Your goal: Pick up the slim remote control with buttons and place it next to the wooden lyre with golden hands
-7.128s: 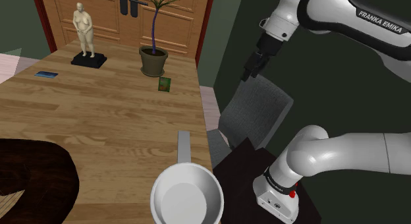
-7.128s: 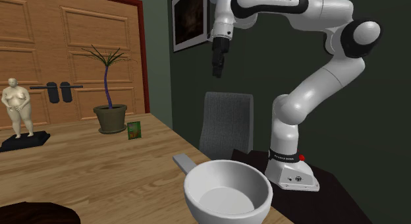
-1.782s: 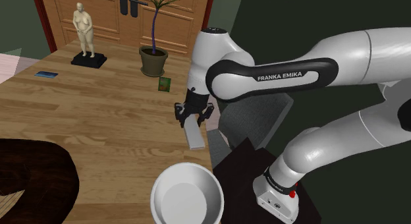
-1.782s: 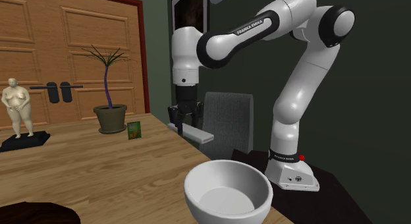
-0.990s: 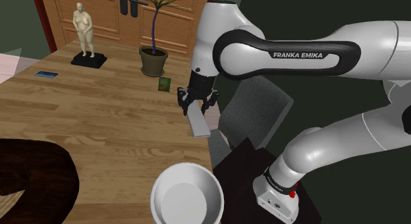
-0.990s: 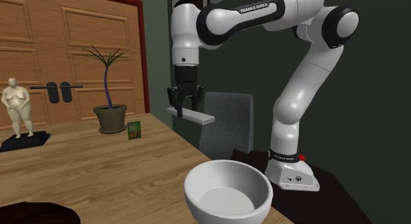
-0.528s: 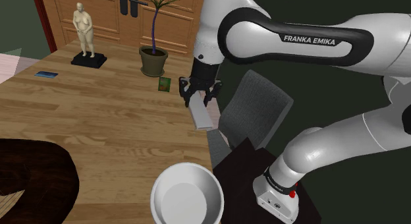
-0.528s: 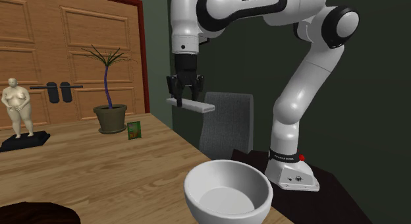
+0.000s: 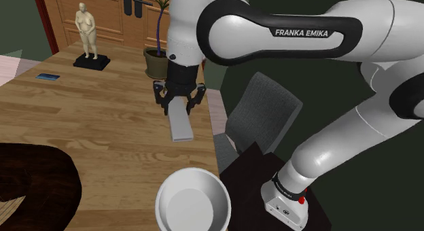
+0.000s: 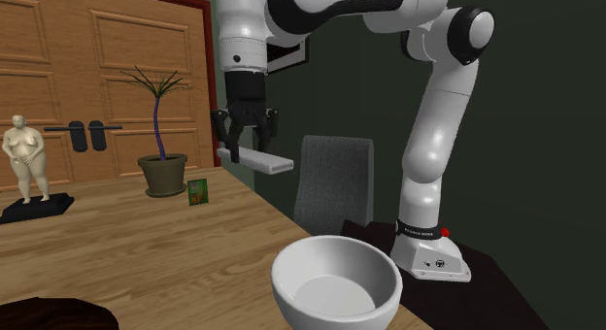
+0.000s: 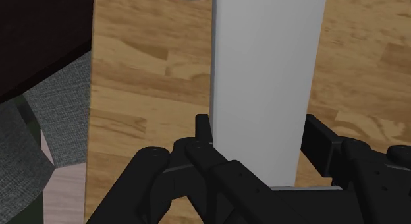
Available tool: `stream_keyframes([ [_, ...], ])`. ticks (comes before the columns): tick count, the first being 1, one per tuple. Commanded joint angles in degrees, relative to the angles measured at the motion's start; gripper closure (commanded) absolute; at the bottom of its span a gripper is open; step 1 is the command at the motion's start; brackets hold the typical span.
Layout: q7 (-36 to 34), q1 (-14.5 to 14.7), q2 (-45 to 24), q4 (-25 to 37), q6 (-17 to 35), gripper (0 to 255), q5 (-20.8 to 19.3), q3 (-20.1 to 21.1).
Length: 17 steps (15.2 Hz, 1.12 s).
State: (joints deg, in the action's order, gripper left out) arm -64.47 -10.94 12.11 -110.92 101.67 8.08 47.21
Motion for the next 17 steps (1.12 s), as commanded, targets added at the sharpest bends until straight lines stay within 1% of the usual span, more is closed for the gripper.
stream_keyframes([
  [1,-4.68,-0.05,-4.85,4.04,-0.27,255,-3.21,3.40],
  [3,-9.98,0.67,-11.11,8.59,-0.80,255,-8.04,6.74],
  [5,-15.56,3.09,-18.13,13.65,-2.02,255,-13.86,8.97],
  [7,-20.57,7.42,-25.11,19.31,-3.99,255,-19.65,9.49],
  [9,-24.41,13.07,-31.43,25.62,-6.48,255,-24.57,8.49],
  [10,-24.40,13.49,-31.47,25.80,-6.52,255,-24.53,8.08],
  [17,-24.74,12.46,-31.35,20.14,-1.08,255,-24.62,7.83],
])
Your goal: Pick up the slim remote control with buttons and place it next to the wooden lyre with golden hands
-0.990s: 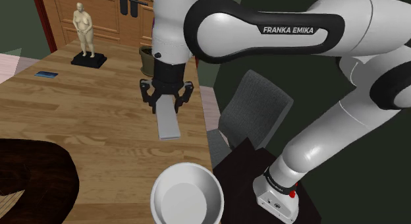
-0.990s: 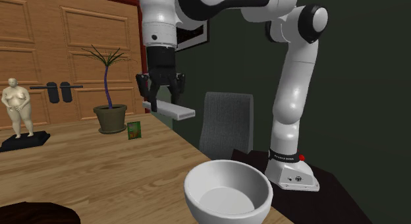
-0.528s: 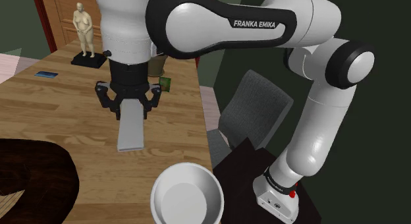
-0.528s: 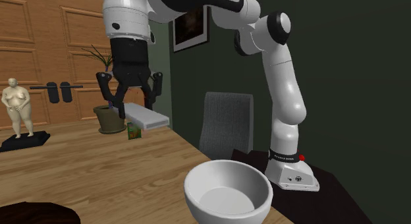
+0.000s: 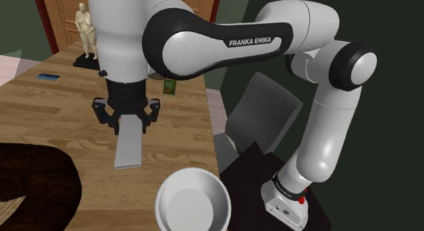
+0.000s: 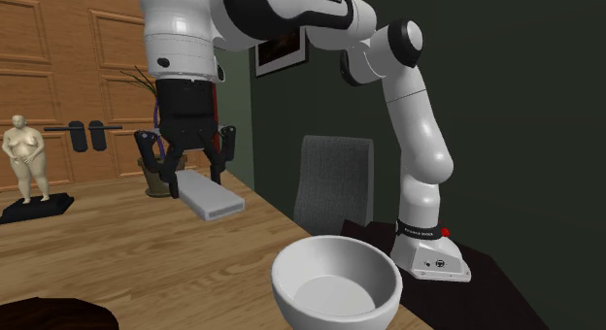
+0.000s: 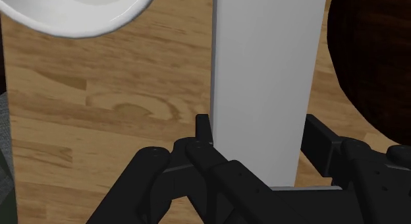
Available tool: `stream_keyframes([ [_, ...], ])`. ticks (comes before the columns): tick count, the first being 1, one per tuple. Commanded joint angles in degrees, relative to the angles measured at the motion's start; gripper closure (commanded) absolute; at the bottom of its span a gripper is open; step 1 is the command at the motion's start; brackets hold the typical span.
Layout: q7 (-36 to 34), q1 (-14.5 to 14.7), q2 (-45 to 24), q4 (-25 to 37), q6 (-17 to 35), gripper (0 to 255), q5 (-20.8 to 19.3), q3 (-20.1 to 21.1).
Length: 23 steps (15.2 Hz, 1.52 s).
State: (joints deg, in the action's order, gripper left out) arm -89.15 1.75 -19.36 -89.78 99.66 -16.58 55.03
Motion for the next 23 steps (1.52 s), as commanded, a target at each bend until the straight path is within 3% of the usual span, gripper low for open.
stream_keyframes([
  [1,-0.14,-0.32,0.07,-1.72,1.67,255,-0.04,-0.04],
  [23,-3.71,0.60,-4.78,-13.49,16.29,255,-5.16,-2.98],
])
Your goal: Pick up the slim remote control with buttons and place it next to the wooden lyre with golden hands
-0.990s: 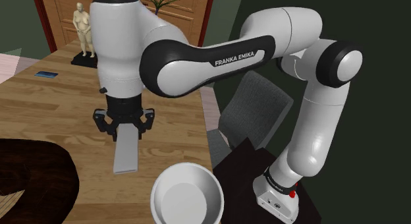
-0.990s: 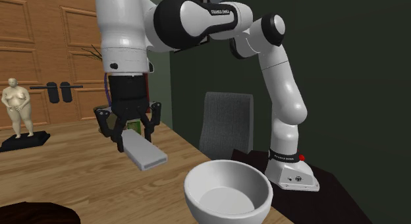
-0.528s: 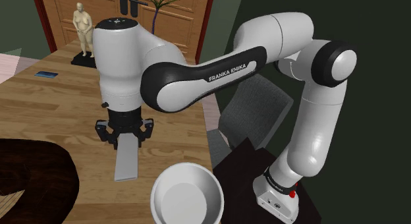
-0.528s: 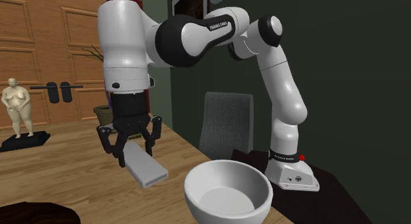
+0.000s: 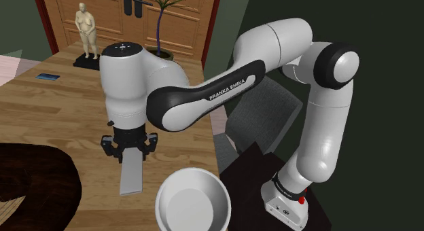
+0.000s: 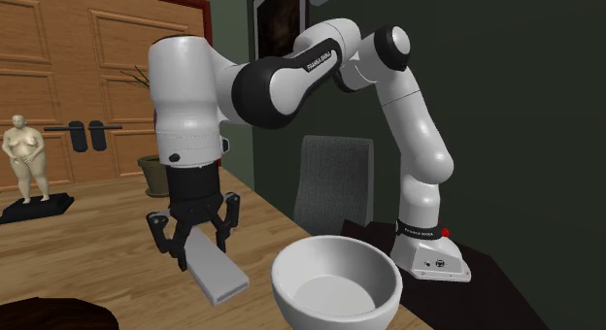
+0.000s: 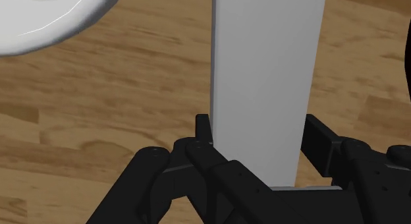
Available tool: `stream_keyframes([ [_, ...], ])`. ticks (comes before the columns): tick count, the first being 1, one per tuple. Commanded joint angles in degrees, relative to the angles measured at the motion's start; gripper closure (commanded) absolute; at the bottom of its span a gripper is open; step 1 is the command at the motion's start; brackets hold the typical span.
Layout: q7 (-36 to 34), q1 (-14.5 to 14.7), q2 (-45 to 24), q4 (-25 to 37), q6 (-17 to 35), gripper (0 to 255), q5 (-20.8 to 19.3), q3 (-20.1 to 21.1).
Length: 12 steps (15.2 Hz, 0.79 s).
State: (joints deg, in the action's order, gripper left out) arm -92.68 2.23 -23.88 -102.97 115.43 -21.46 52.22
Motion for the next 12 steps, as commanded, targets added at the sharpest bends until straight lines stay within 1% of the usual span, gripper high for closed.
stream_keyframes([
  [1,-0.41,0.26,-0.62,-0.66,1.11,255,-0.64,-0.40],
  [12,-3.14,2.36,-5.04,-3.71,7.28,255,-4.99,-3.42],
])
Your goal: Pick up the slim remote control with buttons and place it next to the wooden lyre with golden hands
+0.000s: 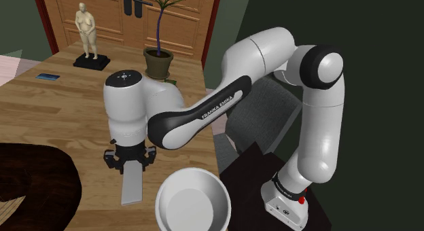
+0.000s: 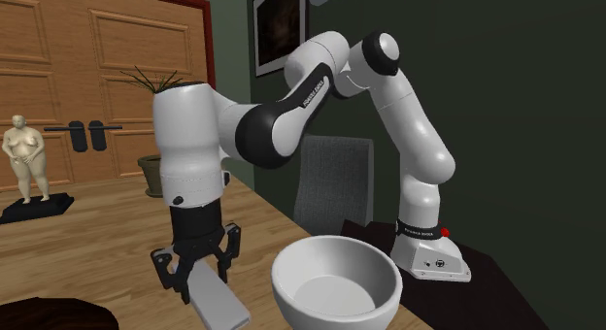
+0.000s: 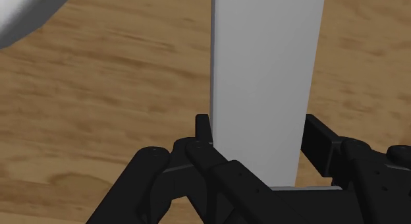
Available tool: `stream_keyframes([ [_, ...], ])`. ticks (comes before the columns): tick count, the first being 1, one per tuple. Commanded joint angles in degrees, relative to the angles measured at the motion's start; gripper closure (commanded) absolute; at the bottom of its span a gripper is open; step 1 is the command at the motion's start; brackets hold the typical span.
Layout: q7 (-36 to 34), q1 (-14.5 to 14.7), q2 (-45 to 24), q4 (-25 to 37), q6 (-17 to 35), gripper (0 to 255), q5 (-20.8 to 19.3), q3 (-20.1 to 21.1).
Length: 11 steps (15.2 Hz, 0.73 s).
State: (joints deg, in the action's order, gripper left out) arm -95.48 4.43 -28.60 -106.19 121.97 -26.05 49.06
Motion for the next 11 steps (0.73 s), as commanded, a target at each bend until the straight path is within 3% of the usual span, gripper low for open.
stream_keyframes([
  [1,-0.60,0.39,-0.76,-0.69,1.27,255,-0.83,-0.58],
  [11,-1.30,1.03,-1.97,-1.15,2.66,255,-1.98,-1.47],
])
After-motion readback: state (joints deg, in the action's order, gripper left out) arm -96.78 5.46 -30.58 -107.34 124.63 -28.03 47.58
